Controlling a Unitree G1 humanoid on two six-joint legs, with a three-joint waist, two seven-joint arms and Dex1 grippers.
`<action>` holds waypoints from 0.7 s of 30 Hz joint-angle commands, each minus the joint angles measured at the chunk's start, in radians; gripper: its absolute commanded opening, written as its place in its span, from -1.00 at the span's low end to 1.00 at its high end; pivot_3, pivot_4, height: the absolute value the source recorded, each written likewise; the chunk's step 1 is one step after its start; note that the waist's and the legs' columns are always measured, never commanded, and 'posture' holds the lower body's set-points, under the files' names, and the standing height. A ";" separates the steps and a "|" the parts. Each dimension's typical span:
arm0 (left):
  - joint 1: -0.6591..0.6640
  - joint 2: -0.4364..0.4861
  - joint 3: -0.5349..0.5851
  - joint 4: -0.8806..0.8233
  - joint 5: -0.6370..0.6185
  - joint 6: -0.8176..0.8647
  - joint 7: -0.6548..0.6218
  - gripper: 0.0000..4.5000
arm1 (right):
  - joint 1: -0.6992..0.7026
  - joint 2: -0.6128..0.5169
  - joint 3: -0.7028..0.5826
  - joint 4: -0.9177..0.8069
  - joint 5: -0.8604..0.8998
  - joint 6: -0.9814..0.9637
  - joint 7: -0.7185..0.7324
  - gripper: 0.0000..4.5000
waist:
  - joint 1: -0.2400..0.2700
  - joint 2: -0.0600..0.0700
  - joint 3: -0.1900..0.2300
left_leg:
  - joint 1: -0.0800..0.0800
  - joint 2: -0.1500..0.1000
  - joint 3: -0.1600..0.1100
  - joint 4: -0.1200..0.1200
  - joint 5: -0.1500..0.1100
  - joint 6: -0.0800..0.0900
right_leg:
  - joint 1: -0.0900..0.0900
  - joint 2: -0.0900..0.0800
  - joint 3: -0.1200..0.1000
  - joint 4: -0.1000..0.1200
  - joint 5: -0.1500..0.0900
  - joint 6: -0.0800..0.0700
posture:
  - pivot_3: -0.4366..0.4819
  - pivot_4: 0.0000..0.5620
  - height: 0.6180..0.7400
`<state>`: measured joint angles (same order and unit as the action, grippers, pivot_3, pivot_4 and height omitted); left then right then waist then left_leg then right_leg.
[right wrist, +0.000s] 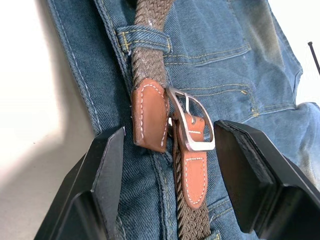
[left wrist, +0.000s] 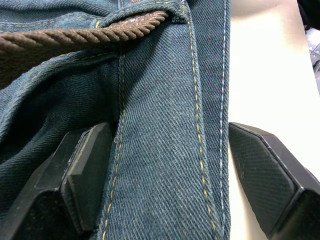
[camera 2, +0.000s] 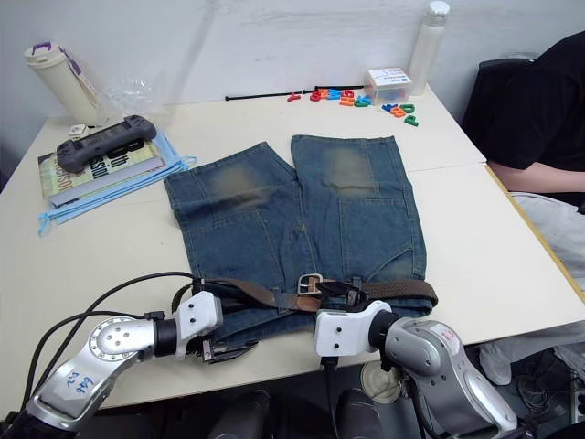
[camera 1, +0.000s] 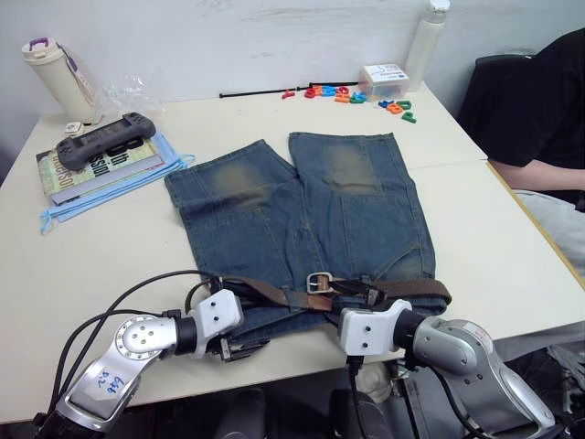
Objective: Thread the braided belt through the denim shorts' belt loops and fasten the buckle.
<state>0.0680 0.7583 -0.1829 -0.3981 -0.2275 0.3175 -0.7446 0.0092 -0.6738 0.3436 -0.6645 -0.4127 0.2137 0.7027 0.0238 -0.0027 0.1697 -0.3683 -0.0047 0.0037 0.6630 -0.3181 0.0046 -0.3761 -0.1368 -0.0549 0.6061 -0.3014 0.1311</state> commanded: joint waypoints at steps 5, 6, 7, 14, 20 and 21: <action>0.037 0.019 -0.024 0.047 0.054 0.078 0.003 0.78 | 0.006 0.009 -0.007 -0.027 -0.008 -0.025 -0.004 -0.61 | 0.000 0.000 0.000 | 0.000 0.001 0.000 0.000 -0.001 0.000 | 0.000 0.000 0.000 0.000 -0.001 -0.002 | -0.05 -0.47 0.58; 0.035 0.018 -0.025 0.046 0.055 0.079 0.003 0.78 | 0.007 0.009 -0.007 -0.028 -0.008 -0.026 -0.004 -0.77 | 0.000 0.000 0.000 | 0.000 0.001 0.000 0.000 -0.001 0.000 | 0.000 0.000 0.000 0.000 -0.001 -0.002 | -0.05 -0.47 0.58; 0.033 0.018 -0.025 0.045 0.055 0.081 0.003 0.78 | 0.008 0.009 -0.006 -0.028 -0.008 -0.026 -0.003 -0.98 | 0.000 0.001 0.000 | 0.000 0.001 0.000 0.000 -0.001 0.000 | 0.000 0.000 0.000 -0.001 -0.001 -0.002 | -0.05 -0.47 0.58; 0.023 0.018 -0.030 0.046 0.065 0.081 0.002 0.78 | 0.015 -0.003 -0.020 -0.045 -0.004 -0.030 0.009 -0.98 | 0.000 0.001 0.001 | 0.000 0.001 0.000 0.000 -0.001 0.000 | 0.000 0.001 0.000 -0.001 -0.002 -0.003 | -0.05 -0.47 0.58; 0.018 0.021 -0.039 0.057 0.079 0.072 -0.001 0.78 | 0.041 -0.058 -0.125 -0.166 0.099 0.041 0.110 -0.98 | 0.003 0.003 0.002 | -0.001 0.001 0.000 0.000 -0.002 0.000 | 0.000 0.001 0.000 -0.003 -0.002 -0.004 | -0.05 -0.47 0.58; 0.018 0.021 -0.041 0.059 0.080 0.071 -0.001 0.78 | 0.049 -0.073 -0.158 -0.189 0.124 0.059 0.131 -0.98 | 0.004 0.003 0.002 | -0.001 0.001 -0.001 0.000 -0.002 0.000 | 0.000 0.001 0.000 -0.003 -0.002 -0.004 | -0.05 -0.47 0.58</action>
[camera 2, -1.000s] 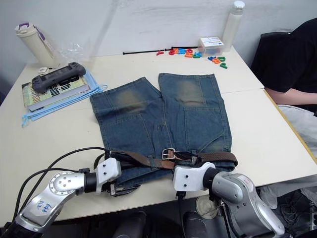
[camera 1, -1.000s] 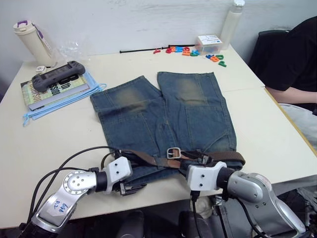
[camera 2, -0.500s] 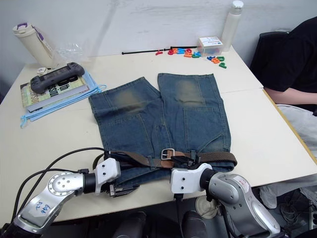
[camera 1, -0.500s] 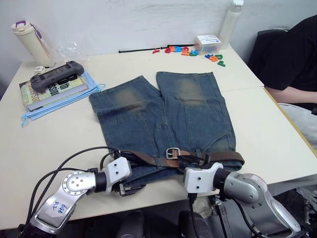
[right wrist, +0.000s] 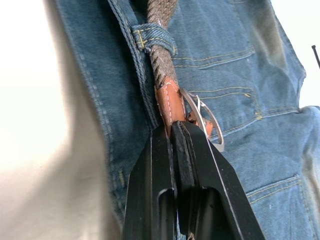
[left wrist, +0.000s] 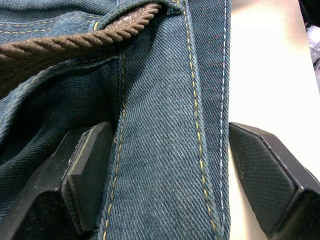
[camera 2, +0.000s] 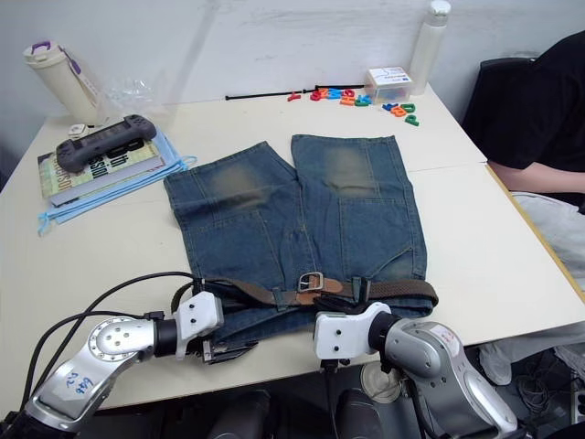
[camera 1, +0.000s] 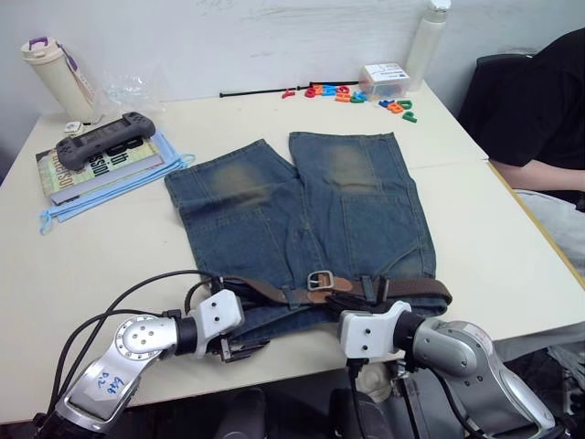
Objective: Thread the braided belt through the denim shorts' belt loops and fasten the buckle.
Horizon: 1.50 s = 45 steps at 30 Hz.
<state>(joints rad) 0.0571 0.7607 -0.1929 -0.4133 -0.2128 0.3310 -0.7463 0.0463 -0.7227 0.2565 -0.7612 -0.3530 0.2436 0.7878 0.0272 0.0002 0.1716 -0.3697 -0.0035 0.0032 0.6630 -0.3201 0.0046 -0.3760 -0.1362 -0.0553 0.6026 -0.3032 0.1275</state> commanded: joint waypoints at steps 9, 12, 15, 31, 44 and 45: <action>0.023 0.016 -0.042 0.085 0.074 0.051 0.000 0.78 | -0.063 -0.138 -0.359 -0.087 0.224 0.113 0.142 -0.98 | 0.000 0.002 0.001 | 0.000 0.000 0.000 0.000 -0.001 0.001 | 0.001 -0.002 0.000 -0.003 0.000 -0.001 | -0.05 -0.47 0.58; 0.021 0.018 -0.043 0.091 0.077 0.045 -0.003 0.78 | -0.097 -0.167 -0.424 -0.050 0.261 0.120 0.149 -0.98 | 0.001 0.002 0.001 | 0.000 0.000 0.000 0.000 -0.001 0.001 | 0.001 -0.006 -0.001 -0.004 0.000 -0.002 | -0.05 -0.47 0.58; 0.019 0.019 -0.044 0.098 0.079 0.040 -0.005 0.78 | -0.116 -0.190 -0.468 -0.014 0.287 0.114 0.147 -0.98 | 0.002 0.002 0.001 | -0.001 0.000 0.000 -0.001 -0.001 0.001 | 0.001 -0.007 -0.002 -0.006 0.000 -0.001 | -0.05 -0.47 0.58; 0.023 0.013 -0.022 0.119 0.082 -0.007 0.003 0.78 | -0.182 -0.177 -0.433 0.023 0.325 0.138 0.079 -0.98 | 0.001 0.004 0.002 | -0.003 -0.002 0.001 -0.001 -0.002 0.003 | 0.002 -0.009 -0.002 -0.011 0.003 0.005 | -0.05 -0.47 0.58; 0.012 -0.008 0.170 -0.114 -0.256 0.156 -0.084 1.00 | -0.269 -0.159 -0.310 -0.012 0.331 0.175 0.043 -1.00 | -0.005 0.000 0.015 | -0.006 -0.001 0.000 -0.001 -0.001 -0.002 | -0.001 -0.007 -0.004 -0.011 0.004 0.005 | -0.05 -0.47 0.58; 0.017 0.005 0.184 -0.139 -0.300 0.193 -0.105 1.00 | -0.273 -0.160 -0.303 -0.009 0.329 0.173 0.040 -1.00 | -0.006 0.000 0.016 | -0.006 -0.001 0.000 -0.001 -0.001 -0.003 | -0.001 -0.006 -0.004 -0.011 0.004 0.005 | -0.05 -0.47 0.58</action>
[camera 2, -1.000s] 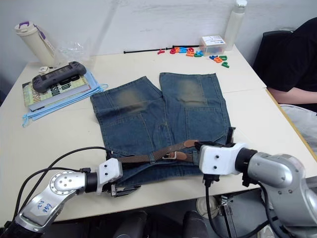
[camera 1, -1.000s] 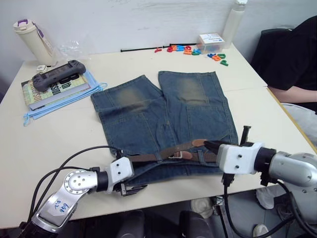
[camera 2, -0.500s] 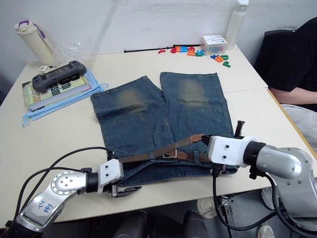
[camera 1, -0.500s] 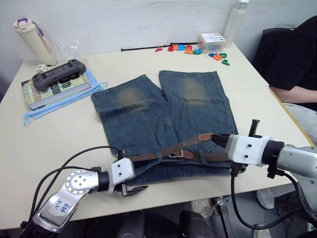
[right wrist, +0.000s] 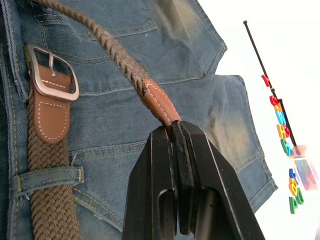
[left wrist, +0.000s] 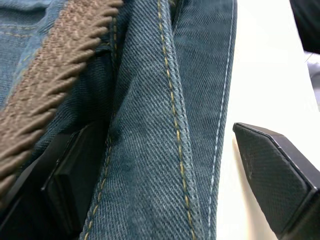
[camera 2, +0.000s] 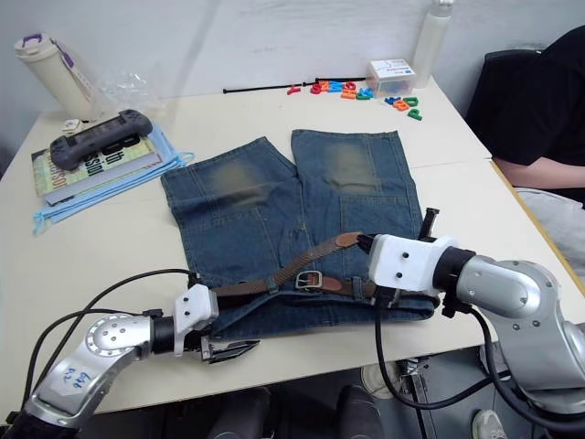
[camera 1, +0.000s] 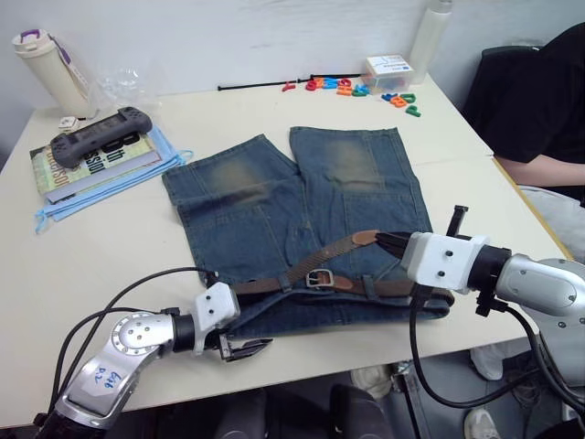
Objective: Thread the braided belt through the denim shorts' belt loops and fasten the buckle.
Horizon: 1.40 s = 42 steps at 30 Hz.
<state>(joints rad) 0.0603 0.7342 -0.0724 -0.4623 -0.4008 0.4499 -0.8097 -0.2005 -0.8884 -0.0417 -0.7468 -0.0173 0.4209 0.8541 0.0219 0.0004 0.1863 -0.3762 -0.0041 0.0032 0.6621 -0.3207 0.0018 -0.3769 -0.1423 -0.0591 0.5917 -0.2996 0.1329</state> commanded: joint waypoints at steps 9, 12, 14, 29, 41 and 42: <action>0.061 0.064 0.218 -0.173 -0.383 0.254 -0.069 1.00 | -0.056 0.007 0.057 -0.001 -0.029 -0.019 -0.048 -1.00 | -0.001 0.001 0.006 | 0.000 0.002 0.003 0.000 -0.001 -0.001 | 0.000 0.006 -0.004 -0.002 0.000 0.000 | -0.05 -0.47 0.58; 0.068 0.068 0.271 -0.161 -0.470 0.296 -0.083 1.00 | -0.066 0.009 0.081 0.005 -0.040 -0.020 -0.056 -1.00 | 0.000 0.001 0.006 | 0.000 0.003 0.003 0.000 -0.001 -0.001 | 0.000 0.007 -0.004 -0.002 0.000 0.000 | -0.05 -0.47 0.58; 0.084 0.080 0.292 -0.145 -0.470 0.296 -0.091 1.00 | -0.070 0.009 0.090 0.008 -0.044 -0.022 -0.058 -1.00 | -0.001 0.001 0.006 | 0.000 0.003 0.003 0.000 -0.001 -0.001 | 0.000 0.007 -0.004 -0.001 0.000 0.000 | -0.05 -0.47 0.58; 0.128 -0.012 0.347 -0.068 -0.754 0.421 -0.031 1.00 | -0.153 0.086 0.216 0.074 -0.115 -0.035 -0.089 -1.00 | -0.009 0.001 0.007 | 0.000 0.003 0.003 0.001 -0.001 -0.002 | -0.001 0.008 -0.004 0.001 0.000 0.000 | -0.05 -0.47 0.58; -0.036 -0.024 0.480 -0.041 -1.166 0.402 0.295 1.00 | -0.155 0.136 0.249 0.077 -0.166 -0.036 -0.105 -1.00 | -0.004 0.001 0.007 | 0.000 0.004 0.002 0.003 -0.001 -0.003 | 0.000 0.008 -0.004 0.002 0.000 0.000 | -0.05 -0.47 0.58; -0.050 -0.018 0.491 -0.034 -1.261 0.388 0.368 1.00 | -0.152 0.139 0.251 0.076 -0.168 -0.035 -0.105 -1.00 | -0.005 0.001 0.007 | 0.000 0.004 0.002 0.003 -0.001 -0.003 | 0.000 0.008 -0.004 0.002 0.000 0.000 | -0.05 -0.47 0.58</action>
<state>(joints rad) 0.0168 0.7066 0.3858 -0.4939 -1.5003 0.8544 -0.5400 -0.3487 -0.7546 0.2235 -0.6387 -0.1758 0.3939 0.7613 0.0171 0.0009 0.1930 -0.3758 -0.0004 0.0053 0.6646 -0.3214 -0.0011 -0.3774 -0.1343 -0.0624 0.5937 -0.2998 0.1327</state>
